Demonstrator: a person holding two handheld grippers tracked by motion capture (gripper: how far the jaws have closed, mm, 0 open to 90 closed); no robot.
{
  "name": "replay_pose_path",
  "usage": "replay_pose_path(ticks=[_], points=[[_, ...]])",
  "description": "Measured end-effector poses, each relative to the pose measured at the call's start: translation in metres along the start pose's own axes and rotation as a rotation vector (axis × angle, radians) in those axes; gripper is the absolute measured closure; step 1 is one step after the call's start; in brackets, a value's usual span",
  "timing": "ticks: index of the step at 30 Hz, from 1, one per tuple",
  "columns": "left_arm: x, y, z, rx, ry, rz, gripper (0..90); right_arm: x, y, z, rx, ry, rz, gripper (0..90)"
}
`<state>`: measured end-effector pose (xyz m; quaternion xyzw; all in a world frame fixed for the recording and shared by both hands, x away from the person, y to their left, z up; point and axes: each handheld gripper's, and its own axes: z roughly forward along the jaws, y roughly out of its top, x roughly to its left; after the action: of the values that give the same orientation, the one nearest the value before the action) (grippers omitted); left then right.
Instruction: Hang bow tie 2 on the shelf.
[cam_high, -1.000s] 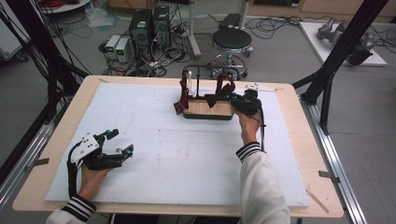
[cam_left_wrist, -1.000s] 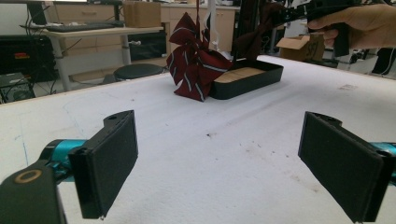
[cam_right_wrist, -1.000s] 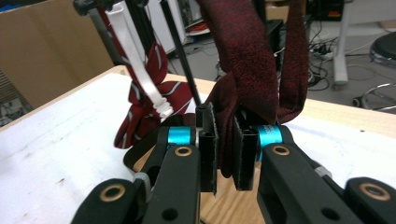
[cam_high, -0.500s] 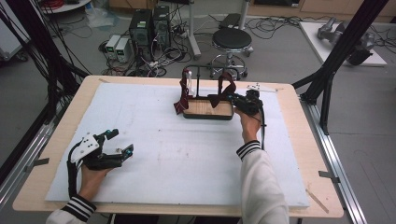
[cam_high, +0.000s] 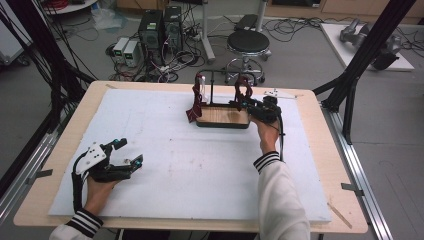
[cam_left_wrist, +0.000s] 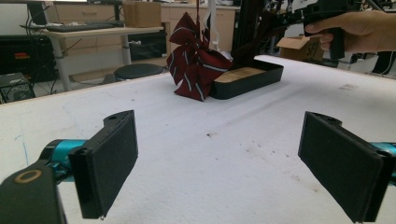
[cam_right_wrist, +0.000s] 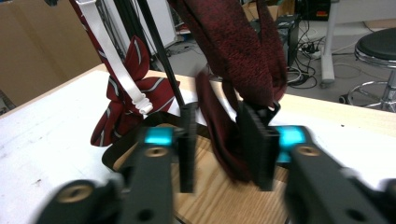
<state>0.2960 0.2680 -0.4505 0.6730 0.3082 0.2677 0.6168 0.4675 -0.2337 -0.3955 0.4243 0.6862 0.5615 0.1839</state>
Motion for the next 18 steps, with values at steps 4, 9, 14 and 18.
replay_pose_path(ticks=[4,9,14,18], points=[[0.0,0.0,0.0,0.0,-0.001,-0.001,12.3,0.003,0.001,0.0,0.021,-0.037,-0.011,32.7],[0.0,0.0,0.0,-0.001,-0.004,0.0,12.3,0.008,0.004,-0.005,0.025,-0.065,-0.02,16.4],[0.0,0.0,0.0,-0.009,-0.009,-0.005,12.3,0.023,0.011,-0.027,-0.009,-0.04,-0.105,10.9],[0.0,0.0,0.0,-0.012,-0.012,-0.003,12.3,0.03,0.008,-0.05,-0.052,-0.028,-0.111,10.8]])
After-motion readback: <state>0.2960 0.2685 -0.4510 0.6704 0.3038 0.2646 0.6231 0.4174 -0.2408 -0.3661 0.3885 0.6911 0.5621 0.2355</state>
